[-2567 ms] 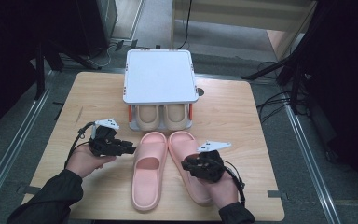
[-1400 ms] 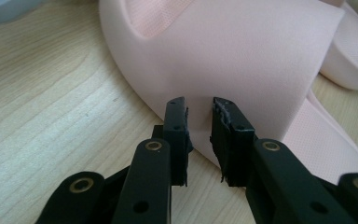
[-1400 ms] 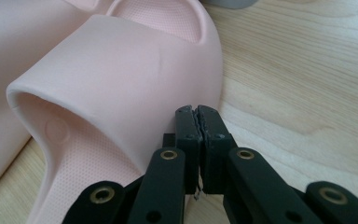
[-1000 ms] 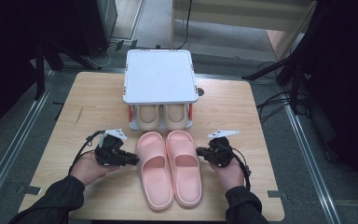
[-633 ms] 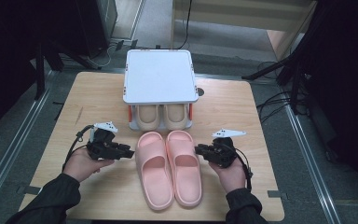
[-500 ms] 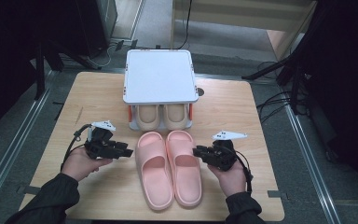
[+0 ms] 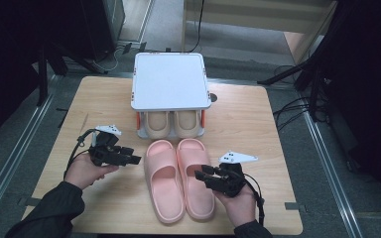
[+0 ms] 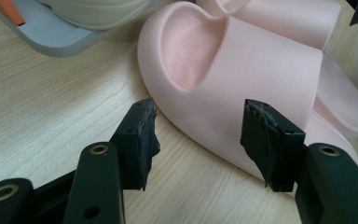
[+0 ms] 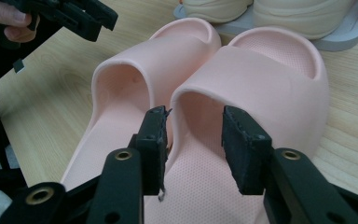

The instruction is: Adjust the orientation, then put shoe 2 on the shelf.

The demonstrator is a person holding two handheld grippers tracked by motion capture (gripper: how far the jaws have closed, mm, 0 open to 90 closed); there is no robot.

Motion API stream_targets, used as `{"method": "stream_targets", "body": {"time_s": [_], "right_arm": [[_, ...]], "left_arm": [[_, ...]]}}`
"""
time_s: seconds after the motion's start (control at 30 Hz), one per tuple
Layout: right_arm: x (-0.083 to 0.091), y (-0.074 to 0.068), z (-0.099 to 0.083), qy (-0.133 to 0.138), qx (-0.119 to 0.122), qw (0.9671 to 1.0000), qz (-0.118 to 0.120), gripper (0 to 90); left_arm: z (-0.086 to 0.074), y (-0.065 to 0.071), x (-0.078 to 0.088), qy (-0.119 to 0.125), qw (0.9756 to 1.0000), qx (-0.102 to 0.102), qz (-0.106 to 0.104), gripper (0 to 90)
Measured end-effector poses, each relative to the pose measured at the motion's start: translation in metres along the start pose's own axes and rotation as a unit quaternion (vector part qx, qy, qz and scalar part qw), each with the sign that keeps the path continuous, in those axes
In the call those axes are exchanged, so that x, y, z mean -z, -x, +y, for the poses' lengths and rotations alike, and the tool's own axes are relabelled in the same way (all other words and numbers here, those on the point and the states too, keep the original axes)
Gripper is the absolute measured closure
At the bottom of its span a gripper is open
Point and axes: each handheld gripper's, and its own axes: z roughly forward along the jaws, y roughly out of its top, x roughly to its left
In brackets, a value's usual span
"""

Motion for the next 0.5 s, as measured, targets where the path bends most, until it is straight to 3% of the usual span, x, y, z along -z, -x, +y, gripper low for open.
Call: {"method": "stream_targets", "body": {"time_s": [0.23, 0.5], "right_arm": [[-0.008, -0.003, -0.003, -0.005, -0.001, 0.9999, 0.01, 53.9], [-0.02, -0.007, -0.006, -0.013, 0.003, 0.9999, -0.001, 49.5]], "left_arm": [[0.003, -0.002, -0.001, 0.0, 1.0, 0.001, -0.002, 44.0], [0.005, -0.004, -0.003, -0.004, 0.9999, 0.007, -0.01, 43.4]]}}
